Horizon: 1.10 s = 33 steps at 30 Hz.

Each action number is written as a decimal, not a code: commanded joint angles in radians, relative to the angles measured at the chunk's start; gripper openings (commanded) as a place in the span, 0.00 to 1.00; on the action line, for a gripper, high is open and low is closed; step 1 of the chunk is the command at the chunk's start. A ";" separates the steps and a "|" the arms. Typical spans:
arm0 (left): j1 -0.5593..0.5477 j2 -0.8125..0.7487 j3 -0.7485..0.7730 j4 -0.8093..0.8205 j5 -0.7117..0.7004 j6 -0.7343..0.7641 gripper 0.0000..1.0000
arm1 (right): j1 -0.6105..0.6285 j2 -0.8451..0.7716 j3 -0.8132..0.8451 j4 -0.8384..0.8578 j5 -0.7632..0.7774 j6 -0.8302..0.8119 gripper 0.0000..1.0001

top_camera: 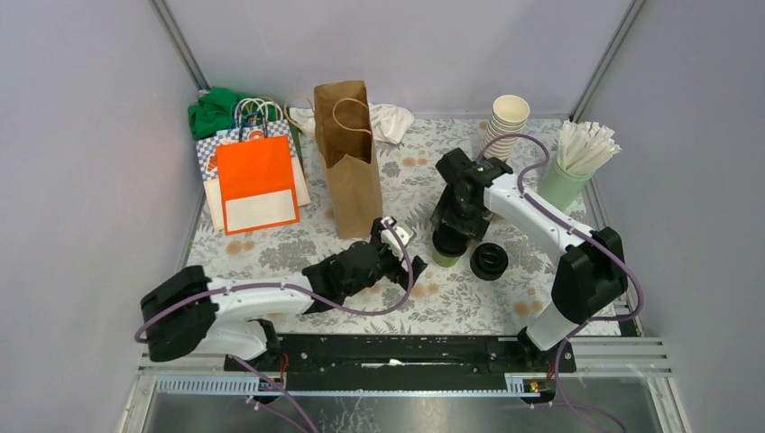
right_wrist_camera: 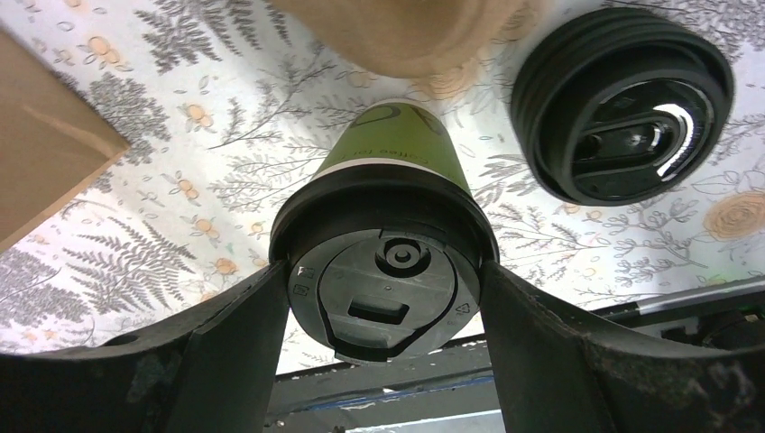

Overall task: Pack the takeout coffee
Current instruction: Move the coffee cup to the center of the board.

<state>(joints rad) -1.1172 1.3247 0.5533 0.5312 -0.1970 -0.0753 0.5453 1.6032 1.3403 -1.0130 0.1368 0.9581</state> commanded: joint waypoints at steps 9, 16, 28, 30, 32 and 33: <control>0.040 -0.195 0.259 -0.690 -0.244 -0.207 0.99 | 0.060 0.104 0.158 0.016 -0.020 -0.012 0.79; 0.093 -0.281 0.216 -0.695 -0.243 -0.246 0.99 | 0.116 0.220 0.282 0.002 0.015 -0.016 0.81; 0.102 -0.284 0.203 -0.710 -0.265 -0.259 0.99 | 0.119 0.388 0.512 -0.018 0.178 -0.084 0.83; 0.103 -0.284 0.203 -0.709 -0.266 -0.258 0.99 | 0.119 0.411 0.537 -0.023 0.176 -0.084 0.90; 0.103 -0.281 0.203 -0.709 -0.265 -0.256 0.99 | 0.118 0.425 0.555 -0.020 0.161 -0.093 0.98; 0.105 -0.279 0.203 -0.711 -0.263 -0.256 0.99 | 0.117 0.430 0.565 -0.021 0.157 -0.097 0.99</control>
<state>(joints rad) -1.0191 1.0538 0.7567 -0.1936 -0.4431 -0.3229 0.6621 2.0106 1.8450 -1.0122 0.2615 0.8841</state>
